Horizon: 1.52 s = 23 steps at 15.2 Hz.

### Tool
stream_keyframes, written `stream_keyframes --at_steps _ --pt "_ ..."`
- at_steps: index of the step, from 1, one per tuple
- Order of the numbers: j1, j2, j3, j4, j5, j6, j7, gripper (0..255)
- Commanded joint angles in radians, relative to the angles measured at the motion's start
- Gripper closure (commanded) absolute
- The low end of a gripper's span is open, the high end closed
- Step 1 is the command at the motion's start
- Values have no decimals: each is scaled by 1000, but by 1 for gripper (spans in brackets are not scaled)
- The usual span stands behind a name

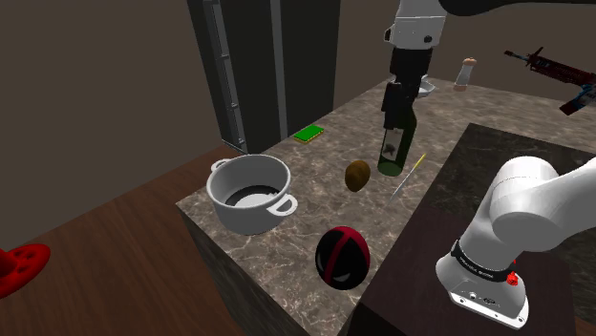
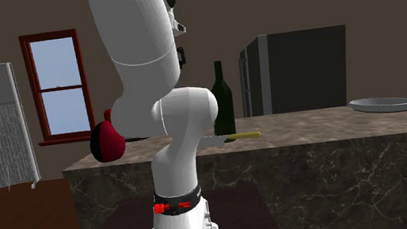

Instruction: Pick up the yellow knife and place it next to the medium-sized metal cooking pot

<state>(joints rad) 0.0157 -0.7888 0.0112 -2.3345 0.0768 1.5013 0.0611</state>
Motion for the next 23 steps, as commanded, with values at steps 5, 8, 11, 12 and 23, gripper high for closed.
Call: stream_keyframes --at_steps 5,8,11,12,23 --pt "66 -127 -78 -171 -72 53 -256 0" --pt "107 -215 -152 -285 -145 90 -450 0" --pt "137 -291 -241 -386 -235 128 -648 0" --pt "144 -313 -275 -416 -269 142 -716 0" --pt "195 -304 -764 -582 -726 397 -1479 0"
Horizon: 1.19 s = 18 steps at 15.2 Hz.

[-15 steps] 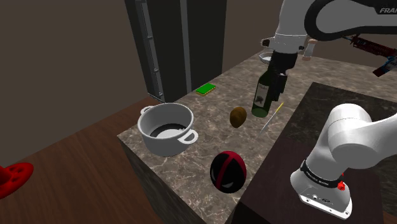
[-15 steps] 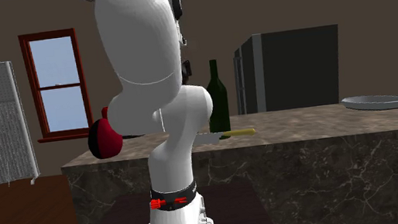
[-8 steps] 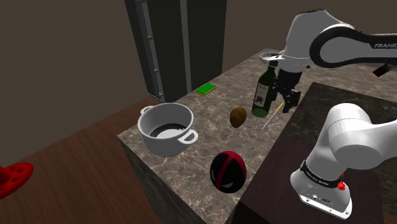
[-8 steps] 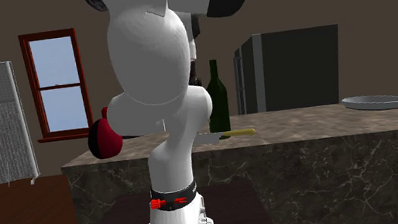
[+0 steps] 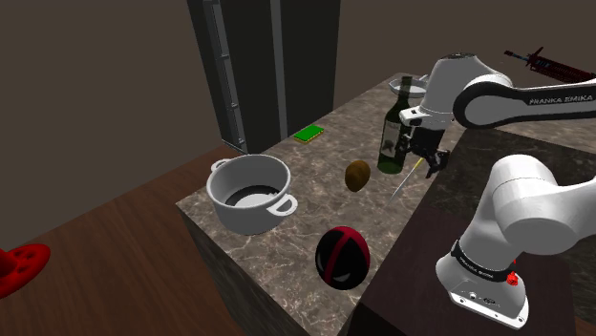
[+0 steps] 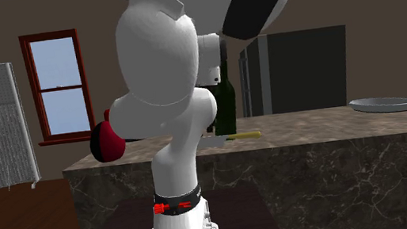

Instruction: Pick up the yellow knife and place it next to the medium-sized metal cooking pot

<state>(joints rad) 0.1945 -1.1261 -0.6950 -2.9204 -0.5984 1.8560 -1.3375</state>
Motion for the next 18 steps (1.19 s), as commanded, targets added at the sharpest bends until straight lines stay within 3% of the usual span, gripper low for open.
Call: stream_keyframes --at_steps 1,9,17,18 --pt "33 59 -112 6 -93 77 -147 0" --pt "33 142 -208 -49 -181 212 -134 0" --pt "33 142 -208 -49 -181 212 -134 0" --pt "33 142 -208 -49 -181 212 -134 255"
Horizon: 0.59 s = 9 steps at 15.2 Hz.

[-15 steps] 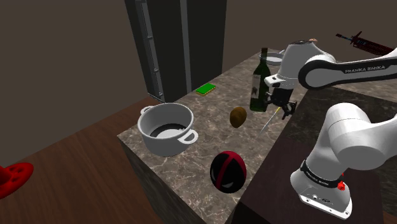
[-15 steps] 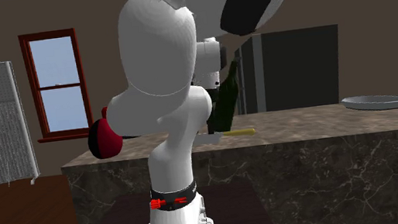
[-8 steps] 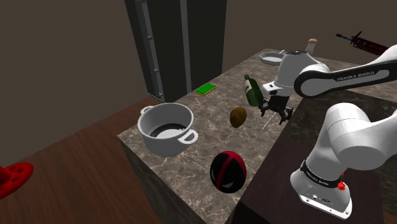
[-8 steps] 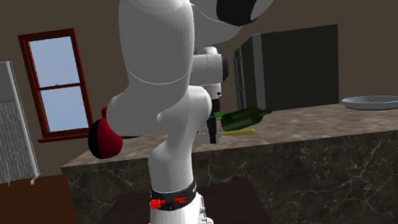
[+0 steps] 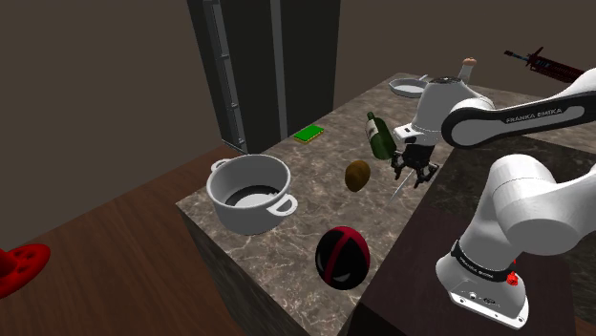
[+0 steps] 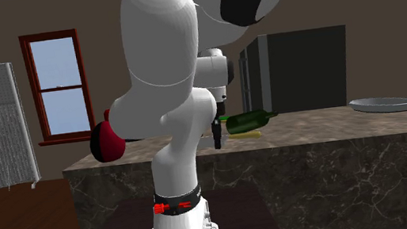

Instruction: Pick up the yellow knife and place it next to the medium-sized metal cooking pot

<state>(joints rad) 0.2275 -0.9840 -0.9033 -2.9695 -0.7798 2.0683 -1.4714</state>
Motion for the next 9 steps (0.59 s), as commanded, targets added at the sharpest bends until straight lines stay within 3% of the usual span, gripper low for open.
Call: stream_keyframes --at_steps 1,9 --pt "0 0 0 0 0 0 0 255" --pt "1 -1 -2 0 -2 -1 1 255"
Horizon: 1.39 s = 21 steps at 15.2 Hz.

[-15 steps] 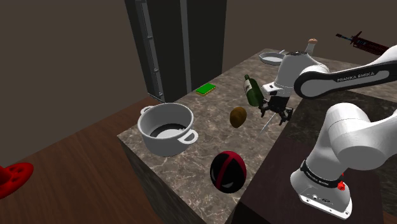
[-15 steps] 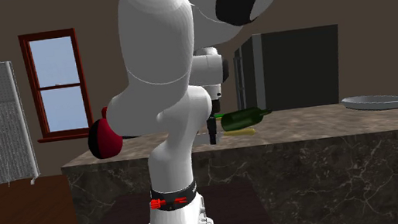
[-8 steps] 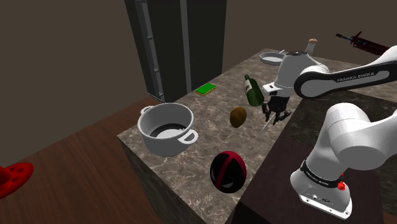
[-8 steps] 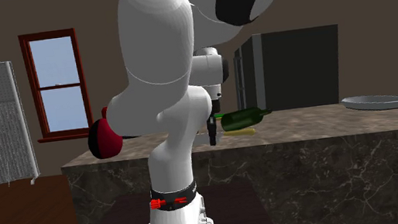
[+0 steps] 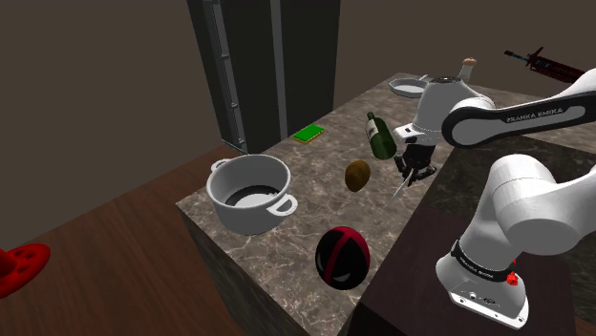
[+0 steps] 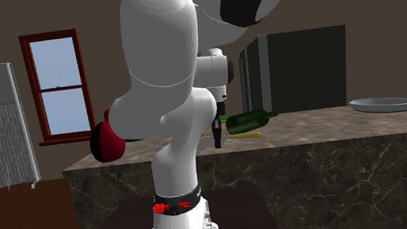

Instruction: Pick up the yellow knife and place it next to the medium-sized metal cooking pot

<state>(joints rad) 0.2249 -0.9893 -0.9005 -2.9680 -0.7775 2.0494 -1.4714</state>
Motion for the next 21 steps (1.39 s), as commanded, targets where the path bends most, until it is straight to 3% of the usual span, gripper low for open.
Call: stream_keyframes --at_steps 1,21 --pt "4 -10 8 5 7 -2 0 255" --pt "44 -140 228 186 213 -306 -15 255"
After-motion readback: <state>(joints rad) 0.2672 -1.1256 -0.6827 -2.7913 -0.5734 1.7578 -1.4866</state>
